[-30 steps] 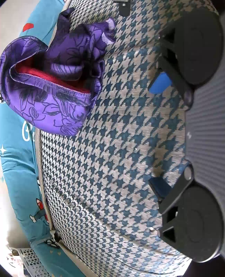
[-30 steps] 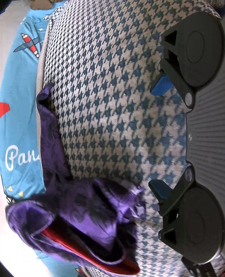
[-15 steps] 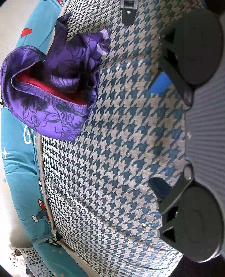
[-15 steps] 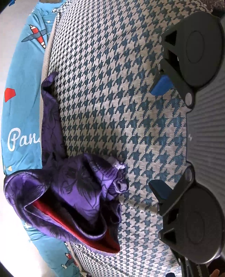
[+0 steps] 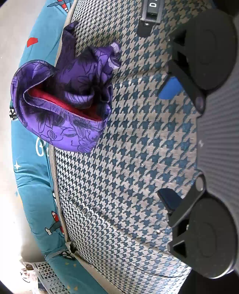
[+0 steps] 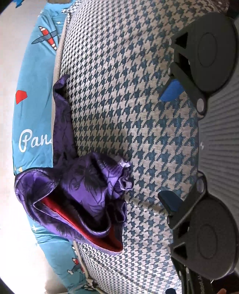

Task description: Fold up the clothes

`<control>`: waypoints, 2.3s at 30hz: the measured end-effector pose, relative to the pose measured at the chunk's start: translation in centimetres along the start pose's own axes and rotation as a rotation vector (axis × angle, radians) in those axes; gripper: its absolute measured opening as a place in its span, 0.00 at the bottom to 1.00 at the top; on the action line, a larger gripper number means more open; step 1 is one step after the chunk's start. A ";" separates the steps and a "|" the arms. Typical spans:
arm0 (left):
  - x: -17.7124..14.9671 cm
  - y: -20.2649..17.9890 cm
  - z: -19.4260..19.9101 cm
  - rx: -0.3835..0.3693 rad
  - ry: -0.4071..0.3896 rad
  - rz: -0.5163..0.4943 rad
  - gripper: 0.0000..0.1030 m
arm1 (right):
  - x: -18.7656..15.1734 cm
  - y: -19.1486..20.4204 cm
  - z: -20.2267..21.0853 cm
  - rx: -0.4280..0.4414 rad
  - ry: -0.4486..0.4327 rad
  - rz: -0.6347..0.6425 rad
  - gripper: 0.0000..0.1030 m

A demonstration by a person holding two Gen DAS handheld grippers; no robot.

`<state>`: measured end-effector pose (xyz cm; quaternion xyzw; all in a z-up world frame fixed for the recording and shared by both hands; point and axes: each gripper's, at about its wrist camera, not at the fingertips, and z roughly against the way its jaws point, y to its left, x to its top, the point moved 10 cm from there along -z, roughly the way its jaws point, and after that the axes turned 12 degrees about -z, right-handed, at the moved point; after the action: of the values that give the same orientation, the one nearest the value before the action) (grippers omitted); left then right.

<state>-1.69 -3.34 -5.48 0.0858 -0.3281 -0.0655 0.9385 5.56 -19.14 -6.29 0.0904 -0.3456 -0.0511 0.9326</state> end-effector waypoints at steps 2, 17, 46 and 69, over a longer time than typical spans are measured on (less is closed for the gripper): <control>-0.1 -0.1 0.1 0.000 0.003 0.000 1.00 | -0.1 -0.2 0.0 0.000 -0.002 -0.018 1.00; 0.8 -0.5 0.7 -0.003 0.001 0.009 1.00 | 0.6 -0.2 0.7 -0.001 -0.033 0.019 1.00; 5.5 -0.7 -3.8 -0.065 0.059 0.008 1.00 | 6.7 -1.2 -1.3 -0.005 0.016 0.046 1.00; 5.6 -2.5 -6.3 -0.119 0.067 -0.044 1.00 | 5.9 -0.7 -4.9 -0.047 0.083 0.135 1.00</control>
<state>6.44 -6.00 -7.49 0.0393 -0.2903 -0.1027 0.9506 13.21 -20.07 -6.28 0.0470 -0.3109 0.0078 0.9492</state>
